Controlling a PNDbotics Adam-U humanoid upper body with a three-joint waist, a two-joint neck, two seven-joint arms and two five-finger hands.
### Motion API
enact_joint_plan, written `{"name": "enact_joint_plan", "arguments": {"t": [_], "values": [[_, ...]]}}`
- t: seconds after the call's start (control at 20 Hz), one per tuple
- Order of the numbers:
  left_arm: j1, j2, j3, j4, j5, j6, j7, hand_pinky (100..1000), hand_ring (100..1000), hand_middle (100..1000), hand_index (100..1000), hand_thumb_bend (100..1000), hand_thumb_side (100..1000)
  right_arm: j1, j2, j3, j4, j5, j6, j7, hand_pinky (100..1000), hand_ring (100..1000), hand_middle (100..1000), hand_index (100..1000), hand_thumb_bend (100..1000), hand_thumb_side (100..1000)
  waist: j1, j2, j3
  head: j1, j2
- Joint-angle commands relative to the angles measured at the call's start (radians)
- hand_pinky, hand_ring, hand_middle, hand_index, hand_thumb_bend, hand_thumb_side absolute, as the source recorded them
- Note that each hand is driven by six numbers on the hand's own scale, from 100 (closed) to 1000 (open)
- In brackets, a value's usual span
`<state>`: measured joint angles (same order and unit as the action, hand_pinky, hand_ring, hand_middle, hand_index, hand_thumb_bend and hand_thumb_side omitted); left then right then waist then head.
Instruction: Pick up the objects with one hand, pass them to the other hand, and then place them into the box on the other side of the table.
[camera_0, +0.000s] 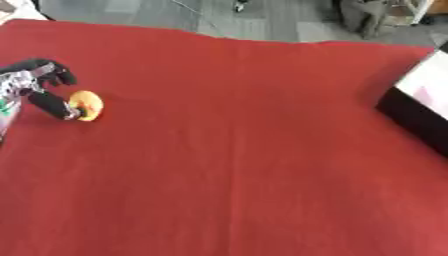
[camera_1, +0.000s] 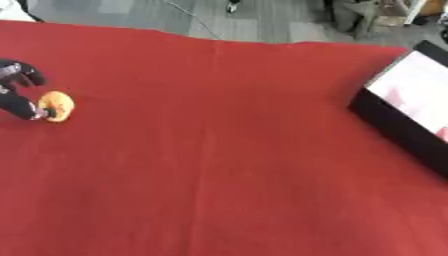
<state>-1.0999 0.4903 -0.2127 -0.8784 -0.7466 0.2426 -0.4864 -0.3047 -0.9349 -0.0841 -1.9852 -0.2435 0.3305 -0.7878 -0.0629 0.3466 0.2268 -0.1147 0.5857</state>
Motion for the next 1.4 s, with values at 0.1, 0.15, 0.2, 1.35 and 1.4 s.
{"name": "enact_joint_plan", "arguments": {"t": [0.1, 0.15, 0.2, 1.35, 1.4], "values": [[-0.021, 0.007, -0.004, 0.003, -0.008, -0.005, -0.027, 802, 811, 695, 617, 174, 101, -0.012, -0.019, -0.006, -0.015, -0.008, 0.122, -0.119, 761, 663, 854, 754, 100, 302, 0.004, -0.016, -0.004, 0.004, -0.011], [-0.021, 0.006, -0.006, 0.004, -0.019, -0.006, -0.037, 799, 804, 685, 582, 145, 108, -0.012, -0.019, -0.006, -0.015, -0.009, 0.122, -0.119, 761, 663, 854, 754, 100, 303, 0.004, -0.017, -0.005, 0.004, -0.01], [-0.022, 0.006, -0.006, 0.003, -0.028, -0.008, -0.045, 798, 799, 679, 560, 143, 102, -0.011, -0.019, -0.006, -0.015, -0.009, 0.123, -0.119, 762, 663, 854, 754, 100, 304, 0.004, -0.018, -0.005, 0.004, -0.009], [0.009, 0.083, -0.096, -0.393, 0.252, 0.045, -0.007, 718, 631, 527, 392, 100, 100, 0.007, -0.036, 0.005, -0.015, -0.023, 0.138, -0.119, 774, 673, 858, 768, 100, 329, 0.008, -0.077, 0.02, -0.052, 0.036], [0.017, 0.086, -0.101, -0.422, 0.281, 0.053, -0.001, 716, 627, 524, 391, 100, 103, 0.006, -0.037, 0.011, -0.015, -0.024, 0.139, -0.119, 775, 674, 858, 769, 100, 328, 0.007, -0.08, 0.021, -0.057, 0.036]]}}
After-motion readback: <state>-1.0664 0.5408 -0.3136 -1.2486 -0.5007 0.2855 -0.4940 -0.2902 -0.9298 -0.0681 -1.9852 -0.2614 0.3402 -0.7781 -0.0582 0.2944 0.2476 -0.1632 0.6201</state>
